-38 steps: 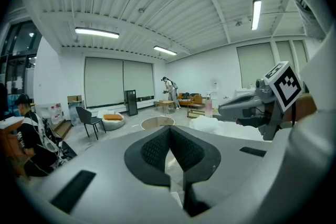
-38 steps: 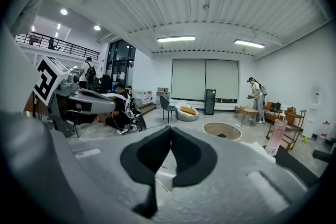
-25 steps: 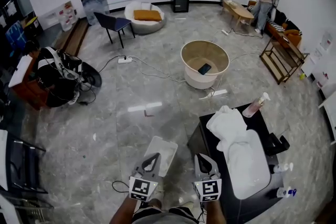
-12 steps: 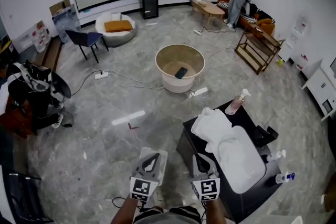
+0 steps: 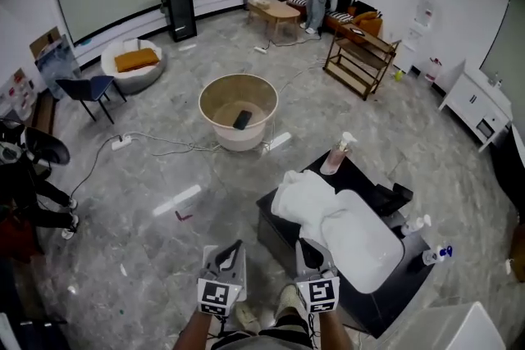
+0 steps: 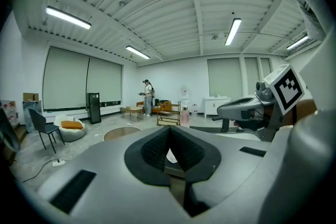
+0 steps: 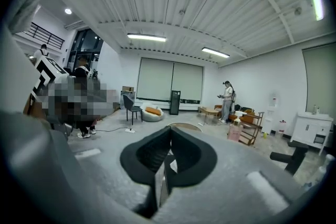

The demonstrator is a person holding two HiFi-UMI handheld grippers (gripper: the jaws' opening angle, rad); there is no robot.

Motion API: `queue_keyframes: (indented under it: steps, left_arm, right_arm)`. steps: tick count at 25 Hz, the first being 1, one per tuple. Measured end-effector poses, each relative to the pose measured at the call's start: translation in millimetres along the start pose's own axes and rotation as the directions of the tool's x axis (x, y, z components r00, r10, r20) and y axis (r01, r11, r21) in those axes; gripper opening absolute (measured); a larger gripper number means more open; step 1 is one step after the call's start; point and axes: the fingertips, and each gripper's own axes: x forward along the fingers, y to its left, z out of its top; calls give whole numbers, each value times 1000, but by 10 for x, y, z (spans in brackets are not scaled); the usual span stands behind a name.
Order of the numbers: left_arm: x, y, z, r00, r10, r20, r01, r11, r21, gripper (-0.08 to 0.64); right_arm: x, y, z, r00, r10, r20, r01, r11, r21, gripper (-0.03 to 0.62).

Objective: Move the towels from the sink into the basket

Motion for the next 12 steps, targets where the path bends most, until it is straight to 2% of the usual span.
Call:
queue_keyframes:
  steps: [4, 7, 12]
  left_arm:
    - [379, -57, 7, 1000, -12, -8, 12, 1000, -12, 9]
    - [667, -119, 19, 1000, -9, -18, 8, 998, -56, 9]
    - [1136, -124, -205, 998, 0, -64, -4, 999, -51, 9]
  right_arm:
    - [208, -326, -90, 1000, -5, -15, 5, 1000, 5, 2]
    - [378, -563, -194, 999, 13, -34, -12, 1000, 12, 2]
    - [690, -894, -484, 996, 36, -78, -33, 999, 34, 2]
